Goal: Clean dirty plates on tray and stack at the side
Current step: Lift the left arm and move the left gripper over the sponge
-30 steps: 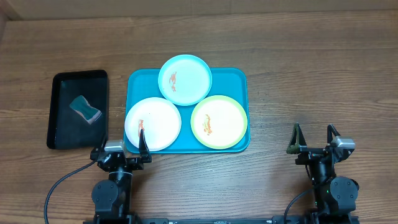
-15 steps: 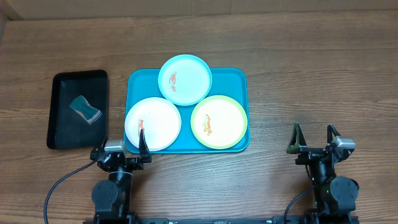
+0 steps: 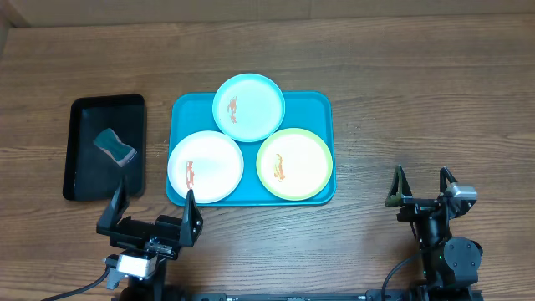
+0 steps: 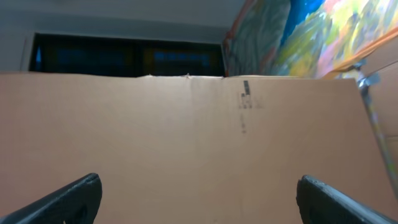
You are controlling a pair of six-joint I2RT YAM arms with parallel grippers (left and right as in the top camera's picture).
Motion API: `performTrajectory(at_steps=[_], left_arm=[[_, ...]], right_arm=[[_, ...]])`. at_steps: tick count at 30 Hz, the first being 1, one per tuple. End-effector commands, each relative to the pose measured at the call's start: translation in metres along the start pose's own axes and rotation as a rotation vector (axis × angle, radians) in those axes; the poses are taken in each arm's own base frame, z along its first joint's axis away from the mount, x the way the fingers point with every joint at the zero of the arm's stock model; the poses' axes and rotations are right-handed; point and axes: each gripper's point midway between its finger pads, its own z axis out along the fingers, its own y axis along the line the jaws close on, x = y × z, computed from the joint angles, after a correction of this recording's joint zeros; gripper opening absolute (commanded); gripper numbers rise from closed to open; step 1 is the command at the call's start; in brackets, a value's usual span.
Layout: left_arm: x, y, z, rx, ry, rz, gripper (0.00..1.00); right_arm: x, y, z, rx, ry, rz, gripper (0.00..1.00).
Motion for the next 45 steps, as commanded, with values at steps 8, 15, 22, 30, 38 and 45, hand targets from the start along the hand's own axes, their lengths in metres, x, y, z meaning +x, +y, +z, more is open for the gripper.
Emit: performTrajectory(at_steps=[8, 15, 22, 30, 38, 45], left_arm=[[-0.011, 0.031, 0.081, -0.08, 0.296, 0.11, 1.0], [0.074, 0.04, 0.131, -0.022, 0.962, -0.049, 1.0], [0.146, 0.037, 0.134, 0.031, 1.355, -0.201, 1.0], [0.215, 0.16, 0.07, -0.751, 1.535, -0.347, 1.0], [0.229, 0.232, 0.019, -0.978, 1.714, -0.421, 1.0], [0.268, 0.241, 0.006, -0.994, 1.773, -0.458, 1.0]], right_arm=[[0.0, -0.002, 0.0, 0.01, -0.01, -0.007, 1.0], [0.0, -0.002, 0.0, 0.01, -0.01, -0.007, 1.0], [0.0, -0.002, 0.0, 0.01, -0.01, -0.007, 1.0], [0.0, -0.002, 0.0, 0.01, -0.01, -0.007, 1.0], [0.0, -0.002, 0.0, 0.01, -0.01, -0.007, 1.0], [0.0, -0.002, 0.0, 0.01, -0.01, -0.007, 1.0]])
